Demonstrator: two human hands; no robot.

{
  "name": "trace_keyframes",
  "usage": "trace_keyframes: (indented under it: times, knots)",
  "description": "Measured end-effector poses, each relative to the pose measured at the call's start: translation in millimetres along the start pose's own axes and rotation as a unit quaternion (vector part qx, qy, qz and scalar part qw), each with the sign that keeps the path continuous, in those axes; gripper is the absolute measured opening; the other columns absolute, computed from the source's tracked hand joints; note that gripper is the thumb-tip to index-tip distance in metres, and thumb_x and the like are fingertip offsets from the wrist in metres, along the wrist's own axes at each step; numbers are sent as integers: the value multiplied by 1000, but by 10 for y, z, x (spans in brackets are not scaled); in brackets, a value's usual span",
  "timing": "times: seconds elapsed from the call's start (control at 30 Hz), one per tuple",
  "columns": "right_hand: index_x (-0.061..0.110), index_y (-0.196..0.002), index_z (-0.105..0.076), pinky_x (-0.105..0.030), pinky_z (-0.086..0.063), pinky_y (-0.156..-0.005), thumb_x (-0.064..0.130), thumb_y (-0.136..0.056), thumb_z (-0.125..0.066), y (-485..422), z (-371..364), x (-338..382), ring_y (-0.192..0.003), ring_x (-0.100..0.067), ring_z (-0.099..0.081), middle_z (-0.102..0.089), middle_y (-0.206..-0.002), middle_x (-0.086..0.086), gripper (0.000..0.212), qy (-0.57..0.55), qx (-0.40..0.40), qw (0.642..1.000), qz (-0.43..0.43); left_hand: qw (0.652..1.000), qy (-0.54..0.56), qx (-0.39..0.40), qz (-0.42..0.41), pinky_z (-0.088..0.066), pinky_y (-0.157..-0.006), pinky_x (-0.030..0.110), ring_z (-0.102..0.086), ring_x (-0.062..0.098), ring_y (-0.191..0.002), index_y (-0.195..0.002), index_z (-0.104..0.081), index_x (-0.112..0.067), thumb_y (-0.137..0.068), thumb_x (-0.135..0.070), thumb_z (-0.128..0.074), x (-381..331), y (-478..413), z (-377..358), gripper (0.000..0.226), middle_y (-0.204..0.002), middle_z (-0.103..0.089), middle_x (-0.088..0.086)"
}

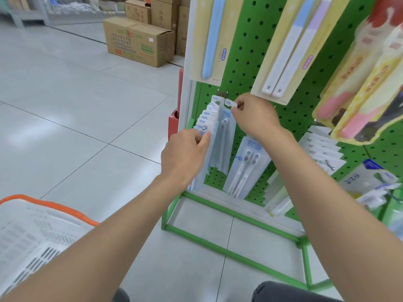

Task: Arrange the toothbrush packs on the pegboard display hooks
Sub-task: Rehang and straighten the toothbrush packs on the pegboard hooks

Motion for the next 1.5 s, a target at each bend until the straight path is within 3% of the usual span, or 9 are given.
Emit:
trace_keyframes:
  times: [0.27,0.4,0.53,0.67,0.77,1.0,1.17,1.3,1.5]
  knots:
    - [9,-106,-65,-36,-52,-75,20,-98,-49,-164,-29,-17,-90,-30,-63,-67,-100,-13,20,-51,74,995,-46,1000,17,12,-4,-54,-70,48,-67,29,-76,-70,-58,-5,-100,-44,-45,99,-25,66,51,-75,-68,12]
    - [6,-104,-64,-26,-40,-59,15,-97,-50,-196,-36,29,-78,-25,-55,-64,-93,-13,18,-64,106,991,-57,1000,3,26,-12,-54,-69,47,-63,30,-69,-73,-63,-7,-100,-45,-45,139,-21,90,50,-71,-67,10]
    - [5,-102,-64,-24,-37,-56,15,-97,-50,-230,-83,82,-73,-23,-55,-68,-94,-15,17,-85,95,990,-64,999,0,31,-9,-54,-68,46,-63,31,-70,-72,-62,-7,-100,-42,-47,156,-3,114,48,-70,-67,11]
    - [-4,-109,-64,-29,-44,-65,7,-94,-47,-267,-146,102,-72,-18,-50,-58,-81,-16,25,-106,85,987,-83,1000,-3,30,1,-54,-71,46,-65,28,-74,-73,-62,-8,-101,-39,-45,176,-19,123,45,-71,-67,8]
    - [1,-107,-64,-43,-57,-85,6,-96,-47,-285,-152,117,-83,-24,-66,-69,-98,-19,21,-130,78,984,-93,999,-5,34,-1,-54,-71,46,-65,27,-74,-72,-60,-9,-101,-39,-44,174,-18,117,45,-73,-67,7]
    - [21,-86,-53,-44,-58,-83,-1,-92,-44,-301,-211,150,-87,-24,-70,-67,-101,-10,25,-213,68,969,-107,999,-8,34,1,-54,-71,47,-66,27,-75,-71,-60,-8,-101,-39,-44,186,-27,102,45,-72,-68,7]
    - [15,-110,-48,-41,-60,-80,6,-101,-40,-329,-223,149,-83,-26,-71,-65,-106,-15,15,-261,81,952,-136,999,-8,35,3,-54,-72,46,-64,27,-74,-71,-62,-10,-101,-38,-44,175,-28,100,45,-69,-67,5]
    - [14,-132,-48,-36,-62,-73,12,-103,-41,-347,-193,129,-79,-24,-72,-68,-102,-15,30,-279,97,943,-150,999,-3,34,5,-53,-70,41,-63,26,-73,-71,-62,-10,-101,-37,-45,164,-30,112,44,-66,-65,-1]
    - [14,-136,-43,-23,-57,-54,9,-104,-41,-403,-92,73,-54,-13,-65,-65,-79,-8,32,-336,116,921,-162,999,9,30,13,-49,-64,35,-63,18,-68,-64,-57,-14,-101,-36,-47,200,-55,139,43,-69,-64,-10]
Point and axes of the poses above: each hand's wrist, its own y-axis away from the middle knuckle, its own z-axis out of the back of the hand, x = y × z, the point moved 1 cm from there along -y, towards the middle knuckle
